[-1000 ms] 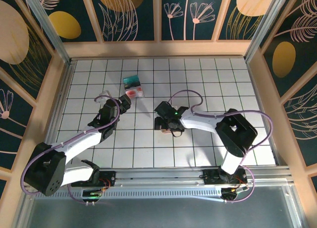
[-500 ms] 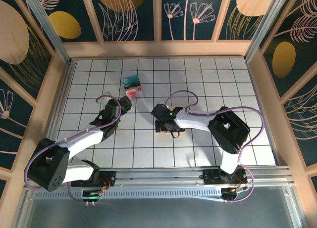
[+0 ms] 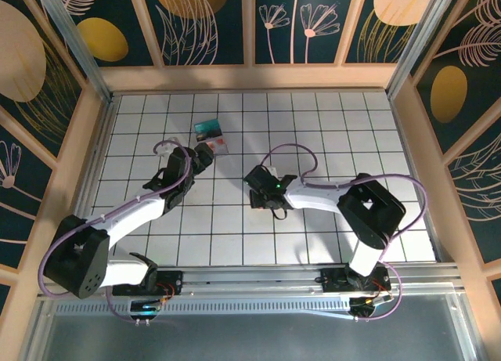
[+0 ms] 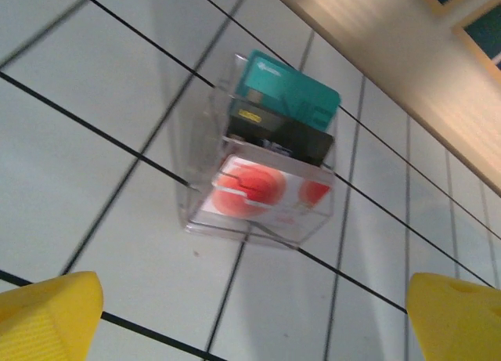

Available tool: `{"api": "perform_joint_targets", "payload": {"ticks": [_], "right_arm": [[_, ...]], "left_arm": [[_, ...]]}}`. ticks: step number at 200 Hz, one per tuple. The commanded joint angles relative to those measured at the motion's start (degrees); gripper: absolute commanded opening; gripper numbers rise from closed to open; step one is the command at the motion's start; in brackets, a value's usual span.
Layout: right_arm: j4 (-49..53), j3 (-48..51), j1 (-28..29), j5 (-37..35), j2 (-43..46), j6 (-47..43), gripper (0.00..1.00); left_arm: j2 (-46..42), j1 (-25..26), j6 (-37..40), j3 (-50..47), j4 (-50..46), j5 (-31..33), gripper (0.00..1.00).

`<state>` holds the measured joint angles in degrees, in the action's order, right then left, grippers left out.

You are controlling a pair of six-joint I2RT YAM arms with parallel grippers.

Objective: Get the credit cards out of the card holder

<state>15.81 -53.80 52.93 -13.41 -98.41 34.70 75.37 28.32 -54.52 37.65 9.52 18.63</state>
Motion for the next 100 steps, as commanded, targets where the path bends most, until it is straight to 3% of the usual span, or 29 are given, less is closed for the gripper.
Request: {"api": "perform_joint_targets", "payload": {"ticks": [1, 46, 100], "right_arm": [[-8.5, 4.1, 0.0, 0.0, 3.6, -4.0, 0.47], [-25.1, 13.1, -0.1, -0.5, 10.9, -8.9, 0.46], [-37.7, 16.4, -0.5, 0.1, 13.2, -11.8, 0.46]], "left_arm": [[1.6, 0.2, -1.6, 2.6, -0.3, -8.3, 0.98], [5.7, 0.4, -2.5, 1.7, 11.8, -24.2, 0.82], [9.8, 3.9, -0.1, 4.2, 15.8, -31.7, 0.84]]}}
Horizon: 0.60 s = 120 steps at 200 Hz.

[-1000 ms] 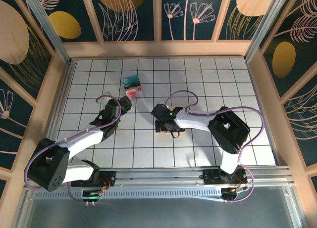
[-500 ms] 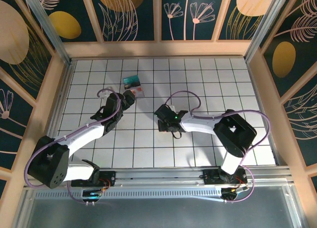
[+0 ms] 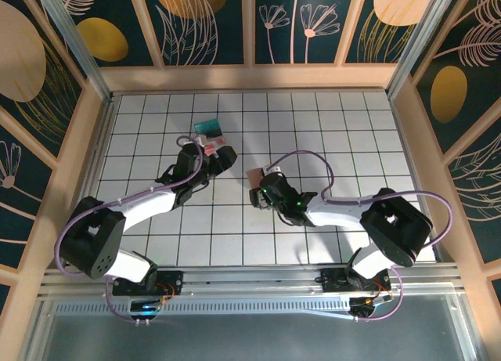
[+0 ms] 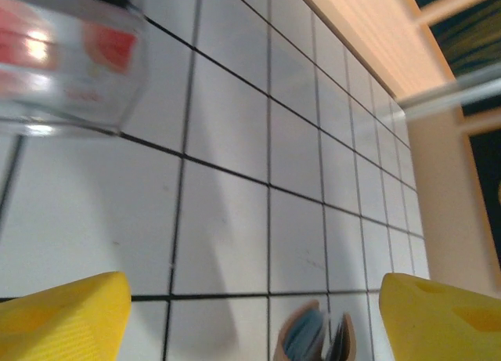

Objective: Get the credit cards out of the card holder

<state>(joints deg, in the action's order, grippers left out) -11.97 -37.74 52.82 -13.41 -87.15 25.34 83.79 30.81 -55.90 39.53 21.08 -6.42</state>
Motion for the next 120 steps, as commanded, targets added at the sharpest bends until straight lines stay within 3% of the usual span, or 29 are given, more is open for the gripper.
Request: {"api": "perform_joint_targets", "payload": {"ticks": [1, 36, 66, 94, 120], "right_arm": [[-10.1, 0.3, -0.4, 0.2, 1.9, -2.6, 0.46], [-11.1, -0.3, -0.3, 0.1, 2.1, -2.8, 0.46], [-11.9, -0.7, -0.3, 0.6, 2.1, -2.9, 0.46], [-12.4, -1.5, -0.3, 0.8, 1.8, -2.9, 0.47], [-12.8, -2.0, -0.4, 0.6, 2.0, -3.2, 0.47]], "left_arm": [[1.4, 1.5, 1.4, 2.4, 4.3, -6.8, 0.84], [2.4, 2.4, 2.5, 2.5, 5.4, -10.5, 0.92], [3.9, 2.7, 3.1, 3.1, 6.0, -12.3, 0.92], [5.9, 2.7, 2.7, 4.1, 7.2, -14.4, 0.86], [6.6, 2.8, 2.1, 3.9, 8.5, -15.9, 0.73]]}}
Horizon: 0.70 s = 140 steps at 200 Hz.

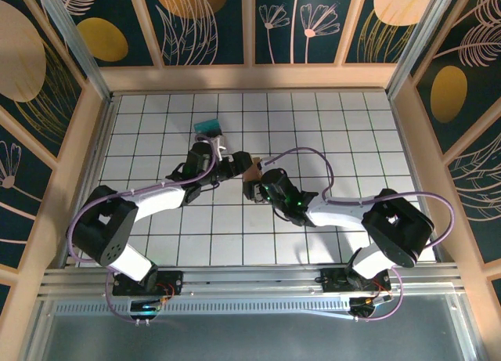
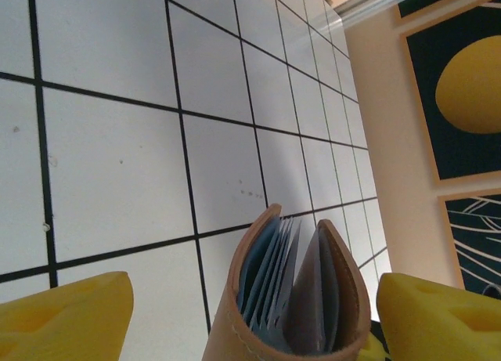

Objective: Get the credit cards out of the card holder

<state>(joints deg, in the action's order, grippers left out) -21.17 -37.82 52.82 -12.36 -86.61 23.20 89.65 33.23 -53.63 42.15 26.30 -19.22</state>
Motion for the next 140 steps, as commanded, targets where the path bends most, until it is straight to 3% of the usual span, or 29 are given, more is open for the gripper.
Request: {"api": "perform_joint_targets", "payload": {"ticks": [1, 44, 60, 80, 88, 108, 140], "right_arm": [[-3.6, -1.9, -0.4, -0.4, 1.5, -1.1, 0.47], [-4.6, -1.7, -1.0, 0.7, 2.9, -0.5, 0.49], [-4.1, -1.4, -1.4, 1.4, 4.3, -0.3, 0.58], [-2.4, -0.8, -2.4, 2.7, 7.5, -0.1, 0.79], [-1.5, -0.3, -3.0, 3.3, 9.3, -0.2, 0.88], [0.0, 1.5, -6.7, 9.7, 15.2, 0.8, 0.99], [-1.3, 4.7, -16.6, 25.9, 24.7, 5.8, 0.99]], "left_arm": [[0.8, 0.4, -0.2, 1.3, 3.3, -3.2, 0.73], [1.8, 0.4, -1.4, 1.6, 6.9, -5.6, 0.35], [1.5, 0.3, -0.7, 1.6, 7.5, -5.8, 0.22], [0.5, 0.3, 3.5, 3.0, 4.2, -5.3, 0.08], [-0.1, 0.2, 6.2, 4.0, 2.0, -5.2, 0.05], [-1.8, 0.0, 14.3, 6.5, -2.8, -5.7, 0.00], [-4.3, -0.3, 25.3, 10.0, -8.7, -8.6, 0.00]]}}
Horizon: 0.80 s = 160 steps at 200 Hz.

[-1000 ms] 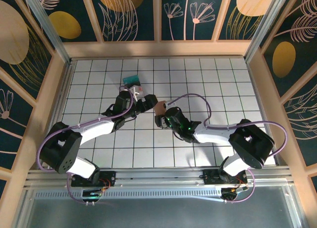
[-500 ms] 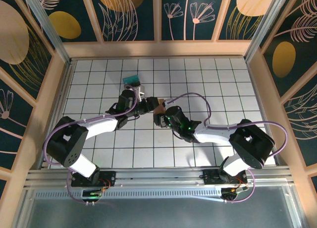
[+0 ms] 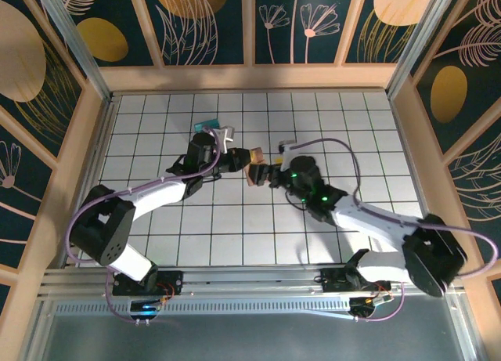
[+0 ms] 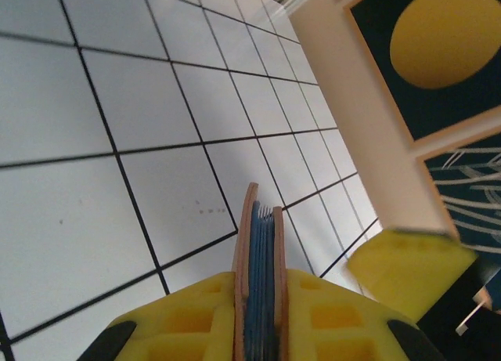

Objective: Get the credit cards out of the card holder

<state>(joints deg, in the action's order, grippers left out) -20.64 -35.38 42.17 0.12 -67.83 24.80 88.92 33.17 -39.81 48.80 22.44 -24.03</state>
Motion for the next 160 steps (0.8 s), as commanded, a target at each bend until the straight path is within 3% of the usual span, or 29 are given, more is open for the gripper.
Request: {"api": "perform_joint_targets", "payload": {"ticks": [1, 32, 60, 87, 126, 160], "right_arm": [[-1.8, 2.2, -6.0, 13.4, 5.9, 4.2, 0.99], [-1.4, 1.6, -10.5, 26.8, 9.4, 4.8, 0.98], [0.4, 0.3, -13.3, 36.1, 9.5, 2.6, 0.85], [1.3, 0.8, -14.0, 38.6, 9.7, 1.0, 0.76], [-5.9, 2.6, -14.0, 44.0, 8.6, 4.1, 0.70], [-7.0, 2.1, -13.6, 44.6, 6.3, 4.4, 0.65]], "left_arm": [[-3.6, -0.2, 11.7, 3.4, -4.9, -3.9, 0.00], [-6.1, -0.3, 16.2, 4.5, -5.6, -10.2, 0.00], [-8.2, -0.5, 16.7, 4.7, -5.1, -16.3, 0.00], [-9.7, -0.5, 15.1, 4.4, -3.5, -21.0, 0.00], [-10.3, -0.5, 9.9, 3.6, 2.7, -22.6, 0.00], [-9.0, -0.5, 5.3, 2.8, 8.5, -24.8, 0.00]]}}
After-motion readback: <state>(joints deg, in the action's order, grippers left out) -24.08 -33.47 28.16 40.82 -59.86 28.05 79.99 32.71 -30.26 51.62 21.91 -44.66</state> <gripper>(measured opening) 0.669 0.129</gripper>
